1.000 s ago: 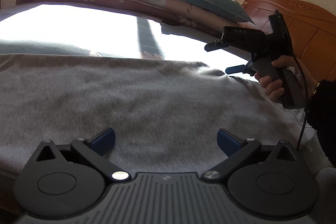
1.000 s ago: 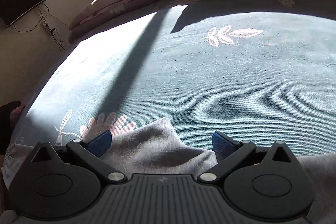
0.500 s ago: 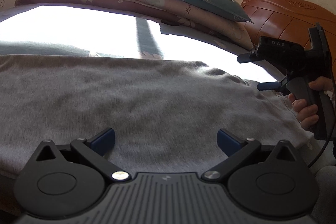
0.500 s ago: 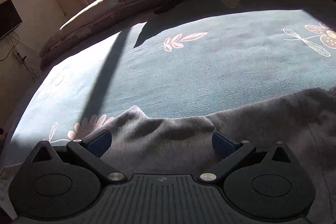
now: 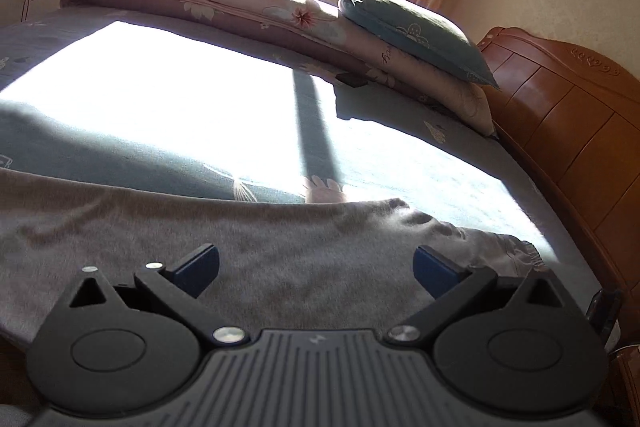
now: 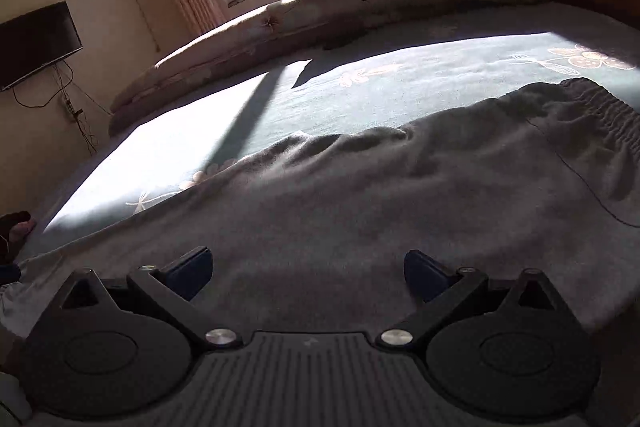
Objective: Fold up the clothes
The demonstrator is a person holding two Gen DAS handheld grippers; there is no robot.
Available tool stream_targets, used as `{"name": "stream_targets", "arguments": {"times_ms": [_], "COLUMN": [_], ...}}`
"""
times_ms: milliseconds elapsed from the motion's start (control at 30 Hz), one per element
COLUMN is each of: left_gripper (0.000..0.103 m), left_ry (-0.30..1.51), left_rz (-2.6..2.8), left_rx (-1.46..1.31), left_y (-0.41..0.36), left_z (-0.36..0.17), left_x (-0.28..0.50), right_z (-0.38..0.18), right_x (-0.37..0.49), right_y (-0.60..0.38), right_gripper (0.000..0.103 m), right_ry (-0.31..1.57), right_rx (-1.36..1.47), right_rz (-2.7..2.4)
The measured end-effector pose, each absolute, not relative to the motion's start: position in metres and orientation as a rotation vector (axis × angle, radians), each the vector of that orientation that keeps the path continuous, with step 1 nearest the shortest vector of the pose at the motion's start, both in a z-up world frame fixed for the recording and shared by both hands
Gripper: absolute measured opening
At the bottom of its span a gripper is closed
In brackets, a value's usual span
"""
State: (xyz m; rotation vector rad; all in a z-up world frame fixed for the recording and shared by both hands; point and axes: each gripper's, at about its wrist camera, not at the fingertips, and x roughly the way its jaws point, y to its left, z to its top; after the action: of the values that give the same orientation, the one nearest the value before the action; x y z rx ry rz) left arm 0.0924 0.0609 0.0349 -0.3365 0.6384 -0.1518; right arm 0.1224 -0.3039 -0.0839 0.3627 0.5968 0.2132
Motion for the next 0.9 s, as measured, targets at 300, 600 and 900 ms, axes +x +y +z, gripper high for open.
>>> {"name": "stream_targets", "arguments": {"times_ms": [300,600,900], "left_gripper": [0.102,0.102,0.102], "left_ry": [0.576,0.656,0.609], "left_rz": [0.021,0.185,0.229], "left_rx": [-0.258,-0.471,-0.775], "left_y": [0.156,0.253,0.331], "left_z": [0.137,0.041,-0.045], "left_x": [0.091,0.069,0.026], "right_z": [-0.085,-0.086,-0.089], "right_x": [0.117,0.117,0.116], "right_y": [-0.302,-0.290,-0.281], "right_gripper": [0.103,0.103,0.103], "right_ry": [0.579,0.566,0.571], "right_rx": [0.372,0.327,0.267], "right_rz": [0.226,0.249,0.240]}}
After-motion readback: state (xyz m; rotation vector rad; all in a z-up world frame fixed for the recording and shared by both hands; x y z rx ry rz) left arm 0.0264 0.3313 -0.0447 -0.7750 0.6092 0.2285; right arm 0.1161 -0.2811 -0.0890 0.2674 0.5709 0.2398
